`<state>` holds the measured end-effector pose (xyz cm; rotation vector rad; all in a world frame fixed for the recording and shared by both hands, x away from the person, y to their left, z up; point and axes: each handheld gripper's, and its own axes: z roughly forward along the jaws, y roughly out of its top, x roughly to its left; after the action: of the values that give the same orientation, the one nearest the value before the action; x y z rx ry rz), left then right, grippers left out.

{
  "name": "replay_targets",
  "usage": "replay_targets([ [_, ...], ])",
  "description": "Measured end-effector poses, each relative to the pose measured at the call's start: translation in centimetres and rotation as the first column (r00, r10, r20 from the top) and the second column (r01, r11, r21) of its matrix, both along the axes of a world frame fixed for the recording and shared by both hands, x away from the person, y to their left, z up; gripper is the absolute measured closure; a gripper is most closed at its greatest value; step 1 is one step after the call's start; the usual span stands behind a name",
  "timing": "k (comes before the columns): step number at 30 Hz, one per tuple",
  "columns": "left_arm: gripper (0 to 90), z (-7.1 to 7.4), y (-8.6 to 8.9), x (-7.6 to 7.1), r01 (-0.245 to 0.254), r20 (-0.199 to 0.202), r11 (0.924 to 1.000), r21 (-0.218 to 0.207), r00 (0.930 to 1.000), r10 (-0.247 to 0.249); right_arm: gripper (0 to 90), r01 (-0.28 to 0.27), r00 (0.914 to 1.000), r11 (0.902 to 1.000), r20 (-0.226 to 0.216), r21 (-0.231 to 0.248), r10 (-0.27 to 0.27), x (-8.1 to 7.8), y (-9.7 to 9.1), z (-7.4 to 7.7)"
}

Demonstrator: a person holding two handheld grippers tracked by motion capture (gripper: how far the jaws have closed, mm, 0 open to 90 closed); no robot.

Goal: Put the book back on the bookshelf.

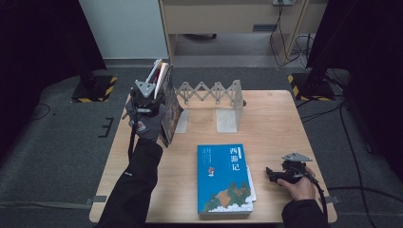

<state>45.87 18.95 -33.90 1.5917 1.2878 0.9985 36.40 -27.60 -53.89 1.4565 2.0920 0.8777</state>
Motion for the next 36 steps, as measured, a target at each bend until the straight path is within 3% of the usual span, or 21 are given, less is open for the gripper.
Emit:
replay_targets([
  [11, 61.8, 2.0, 0.1, -1.5, 0.034, 0.068, 0.9994, -0.009, 0.9971, -0.033, 5.1, 0.000, 1.0000, 1.0000, 0.000, 0.000, 0.000, 0.0, 0.0, 0.0],
  [19, 59.0, 3.3, 0.3, -2.7, 0.094, 0.089, 0.9935, -0.064, 0.9921, -0.088, 5.2, 0.001, 1.0000, 1.0000, 0.000, 0.000, -0.001, 0.0, 0.0, 0.0],
  [24, 57.1, 3.7, 0.4, -3.7, 0.128, 0.099, 0.9887, -0.078, 0.9878, -0.120, 4.7, 0.002, 1.0000, 1.0000, 0.000, 0.000, -0.002, 0.0, 0.0, 0.0],
  [28, 54.5, 4.0, 0.4, -4.7, 0.172, 0.102, 0.9805, -0.094, 0.9814, -0.163, 4.3, 0.002, 1.0000, 1.0000, -0.003, 0.002, -0.002, 0.0, 0.0, 0.0],
  [36, 47.0, 3.0, 1.1, -7.0, 0.263, 0.093, 0.9515, -0.160, 0.9635, -0.251, 1.8, -0.013, 0.9998, 0.9999, -0.011, 0.003, 0.013, 0.1, 0.1, 0.0],
])
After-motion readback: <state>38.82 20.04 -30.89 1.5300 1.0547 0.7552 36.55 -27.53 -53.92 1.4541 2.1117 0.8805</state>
